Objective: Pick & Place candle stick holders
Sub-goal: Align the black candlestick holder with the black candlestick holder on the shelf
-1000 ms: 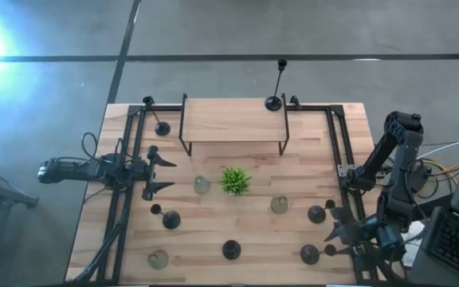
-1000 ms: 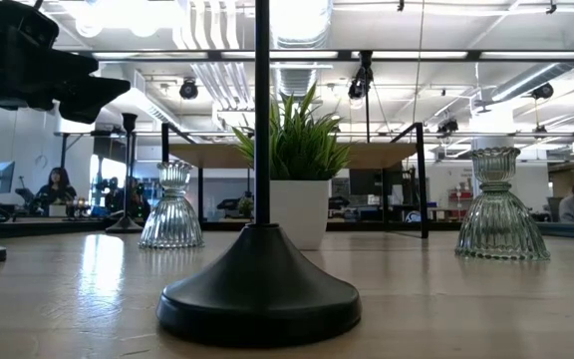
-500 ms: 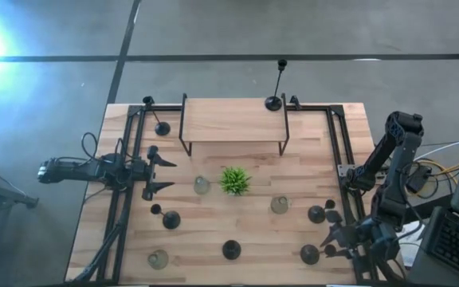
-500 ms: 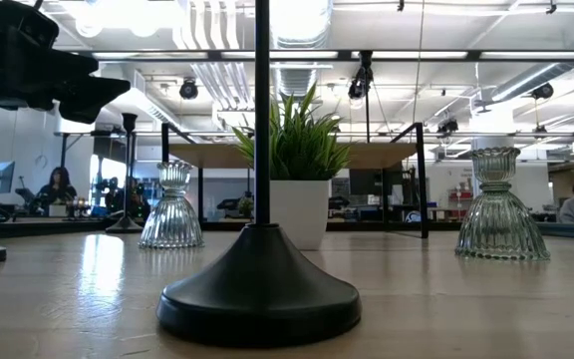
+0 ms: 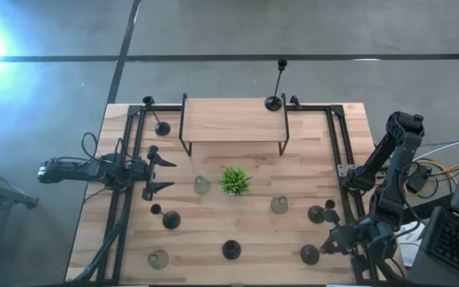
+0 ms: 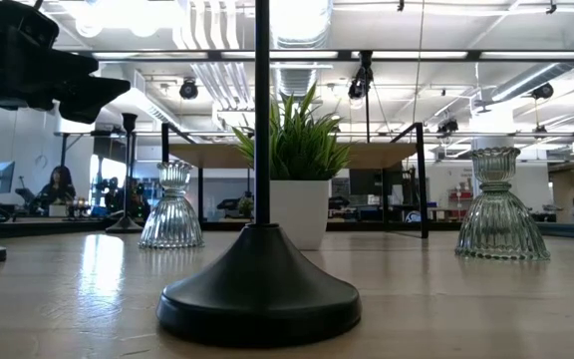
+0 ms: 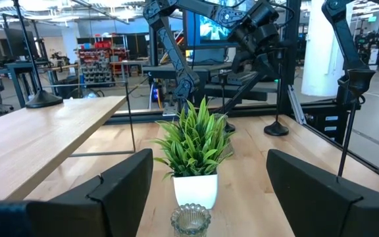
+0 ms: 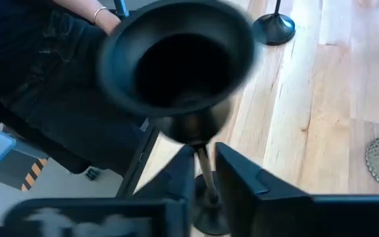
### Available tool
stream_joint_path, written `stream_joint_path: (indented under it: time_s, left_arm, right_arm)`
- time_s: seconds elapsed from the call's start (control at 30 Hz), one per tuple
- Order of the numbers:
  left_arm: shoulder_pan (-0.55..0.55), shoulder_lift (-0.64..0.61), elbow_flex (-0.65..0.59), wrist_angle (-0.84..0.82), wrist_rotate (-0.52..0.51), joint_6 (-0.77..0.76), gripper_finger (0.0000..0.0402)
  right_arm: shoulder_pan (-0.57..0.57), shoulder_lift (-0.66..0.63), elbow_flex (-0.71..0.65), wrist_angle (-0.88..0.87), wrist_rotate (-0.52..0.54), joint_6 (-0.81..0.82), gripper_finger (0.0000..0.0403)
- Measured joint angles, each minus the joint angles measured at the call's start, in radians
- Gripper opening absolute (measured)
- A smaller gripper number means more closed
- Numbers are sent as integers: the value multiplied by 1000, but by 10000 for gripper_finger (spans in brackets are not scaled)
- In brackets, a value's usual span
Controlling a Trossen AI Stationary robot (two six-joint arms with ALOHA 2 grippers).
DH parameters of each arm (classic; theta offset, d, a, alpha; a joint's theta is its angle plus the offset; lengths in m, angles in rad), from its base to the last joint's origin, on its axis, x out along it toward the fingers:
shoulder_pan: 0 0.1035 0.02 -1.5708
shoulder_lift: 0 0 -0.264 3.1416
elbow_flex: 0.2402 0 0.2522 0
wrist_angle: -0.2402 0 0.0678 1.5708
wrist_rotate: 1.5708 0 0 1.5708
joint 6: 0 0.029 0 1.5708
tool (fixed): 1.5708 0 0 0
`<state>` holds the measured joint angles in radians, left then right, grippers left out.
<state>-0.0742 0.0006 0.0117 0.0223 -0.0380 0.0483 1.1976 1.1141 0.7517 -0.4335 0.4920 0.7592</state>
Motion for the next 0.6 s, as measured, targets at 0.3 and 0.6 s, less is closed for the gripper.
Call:
stream_joint_path:
  time_s: [0.3,0.6]
  left_arm:
    - [0,0,0,0,0,0,300]
    - [0,0,0,0,0,0,300]
  right_arm:
    - [-1,-1,0,45,-7,-51,11]
    - [-99,-76,112,-75,-3,-218,9]
